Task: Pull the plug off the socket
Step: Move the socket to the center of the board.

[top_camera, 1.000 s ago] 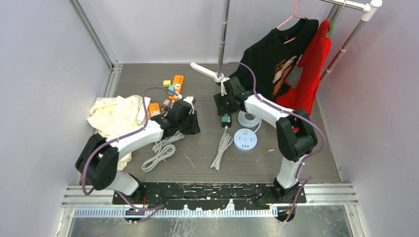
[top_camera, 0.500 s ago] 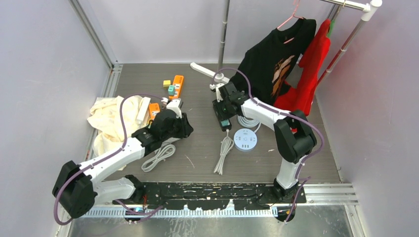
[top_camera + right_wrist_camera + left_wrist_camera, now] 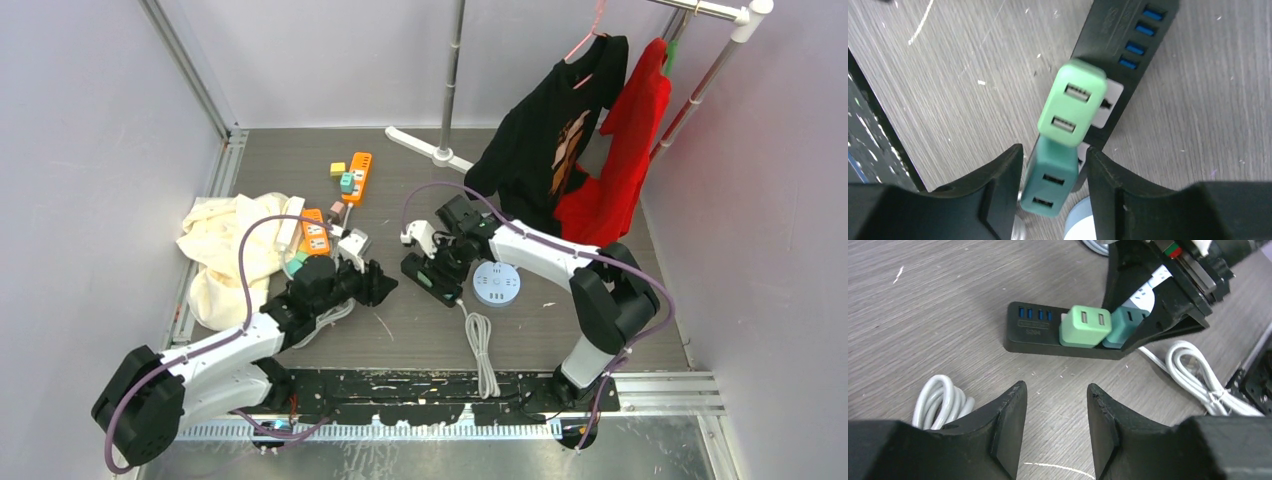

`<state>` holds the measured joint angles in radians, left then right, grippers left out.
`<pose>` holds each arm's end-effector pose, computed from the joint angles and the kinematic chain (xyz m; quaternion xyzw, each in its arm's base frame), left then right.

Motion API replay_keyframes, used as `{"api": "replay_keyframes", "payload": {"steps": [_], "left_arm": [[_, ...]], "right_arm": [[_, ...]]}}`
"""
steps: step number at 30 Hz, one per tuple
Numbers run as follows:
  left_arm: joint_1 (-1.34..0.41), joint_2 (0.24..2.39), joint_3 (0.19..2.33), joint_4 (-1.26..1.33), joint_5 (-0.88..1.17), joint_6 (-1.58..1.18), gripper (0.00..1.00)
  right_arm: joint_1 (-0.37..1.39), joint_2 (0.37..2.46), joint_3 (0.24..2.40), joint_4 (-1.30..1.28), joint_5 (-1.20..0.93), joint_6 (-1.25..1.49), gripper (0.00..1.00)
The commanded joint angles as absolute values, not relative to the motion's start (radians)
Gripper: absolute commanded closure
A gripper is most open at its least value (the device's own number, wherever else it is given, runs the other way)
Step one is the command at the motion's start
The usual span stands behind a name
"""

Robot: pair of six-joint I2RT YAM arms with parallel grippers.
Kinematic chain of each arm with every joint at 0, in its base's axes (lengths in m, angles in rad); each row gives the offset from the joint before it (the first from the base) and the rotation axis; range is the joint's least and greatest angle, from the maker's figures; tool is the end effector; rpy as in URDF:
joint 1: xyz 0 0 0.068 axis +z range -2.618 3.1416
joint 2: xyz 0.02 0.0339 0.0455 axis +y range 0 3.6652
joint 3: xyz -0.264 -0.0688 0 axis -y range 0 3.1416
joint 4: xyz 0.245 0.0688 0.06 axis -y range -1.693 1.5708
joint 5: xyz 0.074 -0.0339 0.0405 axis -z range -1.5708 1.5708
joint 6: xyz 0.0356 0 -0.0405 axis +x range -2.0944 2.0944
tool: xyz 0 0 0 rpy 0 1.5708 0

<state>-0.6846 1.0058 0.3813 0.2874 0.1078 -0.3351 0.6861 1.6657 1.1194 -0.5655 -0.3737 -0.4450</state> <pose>0.1647 -0.1394 0.2057 0.1723 0.7967 -0.3203 0.4827 0.2494 0.2210 0.2042 -0.5484 0.7852 0.2065 0.2002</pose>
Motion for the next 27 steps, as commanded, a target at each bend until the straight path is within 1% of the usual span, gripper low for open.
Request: {"api": "replay_keyframes", "payload": {"steps": [1, 3, 7, 13, 18, 20, 24, 27], "left_arm": [[-0.68, 0.936, 0.344, 0.528, 0.256, -0.188, 0.51], [-0.68, 0.917, 0.344, 0.518, 0.296, -0.157, 0.49], [-0.681, 0.913, 0.349, 0.511, 0.374, -0.092, 0.45], [-0.681, 0.981, 0.399, 0.453, 0.501, 0.034, 0.44], [-0.681, 1.073, 0.479, 0.385, 0.556, 0.123, 0.44], [-0.681, 1.104, 0.501, 0.386, 0.56, 0.133, 0.44], [-0.681, 1.133, 0.508, 0.43, 0.557, 0.119, 0.44], [-0.683, 1.136, 0.501, 0.444, 0.558, 0.106, 0.44]], "right_arm": [[0.687, 1.604, 1.088, -0.616, -0.403, -0.548, 0.4], [0.687, 1.593, 1.091, -0.621, -0.403, -0.532, 0.33], [0.663, 1.561, 1.127, -0.701, -0.443, -0.512, 0.25], [0.574, 1.456, 1.124, -0.826, -0.536, -0.502, 0.24], [0.566, 1.36, 1.031, -0.908, -0.607, -0.501, 0.25], [0.566, 1.326, 0.972, -0.902, -0.588, -0.507, 0.25], [0.566, 1.318, 0.887, -0.852, -0.465, -0.516, 0.24], [0.566, 1.335, 0.859, -0.814, -0.462, -0.473, 0.24]]}}
